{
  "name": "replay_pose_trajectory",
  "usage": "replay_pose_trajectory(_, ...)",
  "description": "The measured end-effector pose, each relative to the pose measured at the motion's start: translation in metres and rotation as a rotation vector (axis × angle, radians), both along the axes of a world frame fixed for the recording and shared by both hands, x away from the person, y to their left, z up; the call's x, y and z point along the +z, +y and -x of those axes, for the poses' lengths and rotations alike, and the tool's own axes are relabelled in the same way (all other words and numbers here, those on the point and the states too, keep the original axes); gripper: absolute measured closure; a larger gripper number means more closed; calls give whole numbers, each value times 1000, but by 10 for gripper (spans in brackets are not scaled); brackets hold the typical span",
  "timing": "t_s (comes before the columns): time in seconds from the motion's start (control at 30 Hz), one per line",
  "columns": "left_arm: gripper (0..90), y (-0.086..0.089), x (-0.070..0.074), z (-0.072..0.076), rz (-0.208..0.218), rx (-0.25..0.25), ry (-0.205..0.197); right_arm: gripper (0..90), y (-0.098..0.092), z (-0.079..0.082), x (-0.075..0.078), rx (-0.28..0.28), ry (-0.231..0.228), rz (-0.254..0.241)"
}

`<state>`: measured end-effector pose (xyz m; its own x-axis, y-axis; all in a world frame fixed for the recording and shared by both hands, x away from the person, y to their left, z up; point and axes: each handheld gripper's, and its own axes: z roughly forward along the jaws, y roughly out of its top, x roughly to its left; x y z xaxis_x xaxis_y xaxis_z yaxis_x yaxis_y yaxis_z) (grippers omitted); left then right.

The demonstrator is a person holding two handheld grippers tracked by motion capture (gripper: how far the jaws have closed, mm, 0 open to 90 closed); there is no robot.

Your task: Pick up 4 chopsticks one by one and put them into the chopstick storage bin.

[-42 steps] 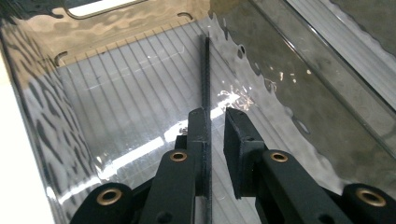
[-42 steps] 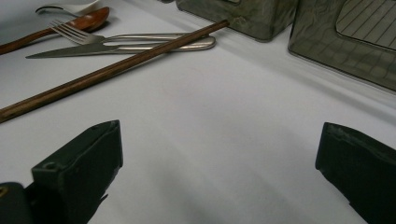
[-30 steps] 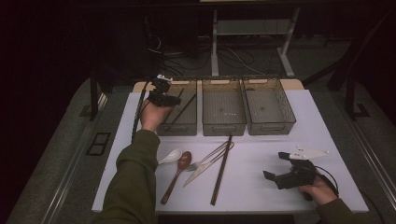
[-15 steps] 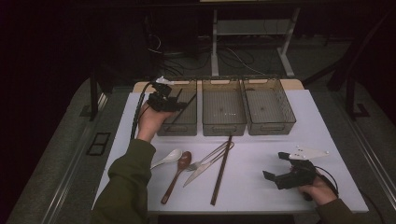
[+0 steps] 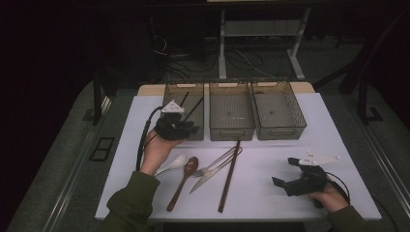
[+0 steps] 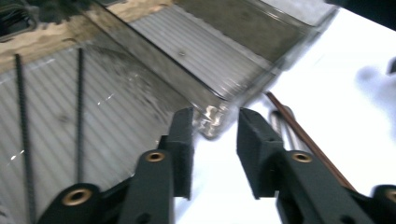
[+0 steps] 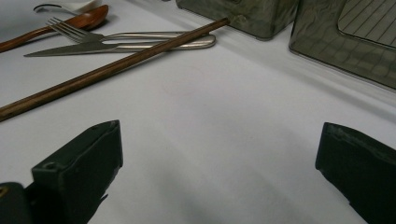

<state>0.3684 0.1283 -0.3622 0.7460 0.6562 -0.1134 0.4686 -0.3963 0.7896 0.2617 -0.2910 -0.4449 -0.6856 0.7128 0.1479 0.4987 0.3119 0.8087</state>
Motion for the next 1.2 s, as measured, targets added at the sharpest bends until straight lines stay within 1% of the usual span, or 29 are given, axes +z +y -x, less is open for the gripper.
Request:
replay_pose_trajectory(0.1,729,-2,-5,12,6,-16,-2,4,0,0,0,1,4,-1)
replay_pose_trajectory(0.2,765,-4,-13,23,-18,-43,6,5,0,0,0,2,0,1)
replay_pose_trajectory(0.4,843,-4,-24,35,-31,-75,26,4,1,0,0,3,-2,1)
replay_pose_trajectory(0.43,857,-5,-26,38,-21,-75,28,5,1,0,0,3,-1,2)
replay_pose_trajectory(0.5,887,-5,-27,42,-19,-86,24,4,0,0,0,3,-1,2)
replay_pose_trajectory(0.57,887,-7,-30,46,-12,-98,36,4,0,0,0,2,0,3)
replay_pose_trajectory(0.6,888,-8,-31,48,-19,-111,36,4,0,0,0,2,1,3)
replay_pose_trajectory(0.7,888,-12,-36,57,-16,-138,51,4,0,0,0,2,0,4)
replay_pose_trajectory(0.77,888,-16,-39,61,-29,-160,55,4,0,0,0,4,-1,6)
replay_pose_trajectory(0.87,888,-22,-43,68,-21,-185,71,4,1,0,0,4,-2,6)
replay_pose_trajectory(1.0,888,-35,-49,77,-16,-228,80,4,1,0,-1,1,2,7)
replay_pose_trajectory(1.07,888,-43,-52,82,-7,-260,93,4,1,0,-1,2,2,9)
replay_pose_trajectory(1.13,888,-50,-54,85,-8,-290,101,4,1,0,-1,3,1,9)
replay_pose_trajectory(1.2,888,-58,-55,90,3,-322,113,4,1,0,-1,3,0,10)
